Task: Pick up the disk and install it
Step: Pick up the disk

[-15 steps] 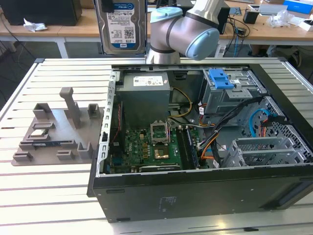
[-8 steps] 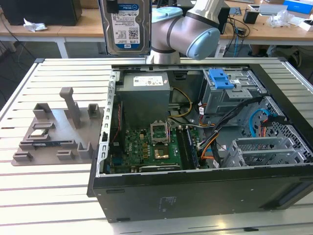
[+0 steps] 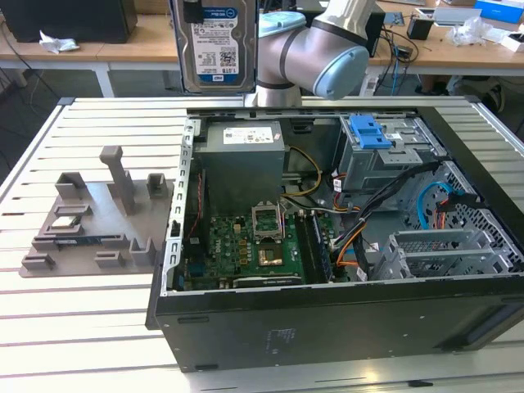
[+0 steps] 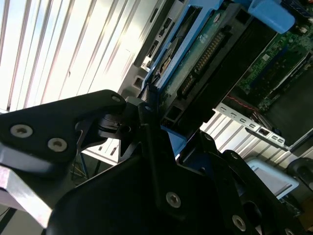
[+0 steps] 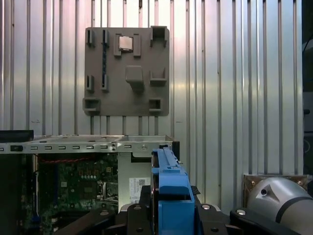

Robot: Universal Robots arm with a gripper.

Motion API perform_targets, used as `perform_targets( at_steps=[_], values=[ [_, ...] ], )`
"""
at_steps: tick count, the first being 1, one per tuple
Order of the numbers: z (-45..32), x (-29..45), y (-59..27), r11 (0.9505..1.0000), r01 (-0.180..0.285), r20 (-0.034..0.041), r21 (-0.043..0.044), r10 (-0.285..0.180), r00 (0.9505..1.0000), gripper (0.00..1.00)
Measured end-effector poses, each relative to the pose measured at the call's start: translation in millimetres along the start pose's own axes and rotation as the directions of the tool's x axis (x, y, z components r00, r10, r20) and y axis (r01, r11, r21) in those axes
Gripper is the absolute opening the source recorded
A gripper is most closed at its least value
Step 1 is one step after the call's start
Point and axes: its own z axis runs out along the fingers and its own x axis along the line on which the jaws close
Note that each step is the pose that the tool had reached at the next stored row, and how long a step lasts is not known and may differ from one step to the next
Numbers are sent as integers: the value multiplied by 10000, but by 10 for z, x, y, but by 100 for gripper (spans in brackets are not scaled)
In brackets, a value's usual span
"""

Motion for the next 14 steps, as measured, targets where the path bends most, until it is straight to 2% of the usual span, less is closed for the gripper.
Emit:
perform_targets(
  at_steps=[5,14],
  values=[
    [1,8,-48,10000,-1,0,0,1,10000,37],
    [3,84,-75,10000,0,1,1,0,10000,37]
  ],
)
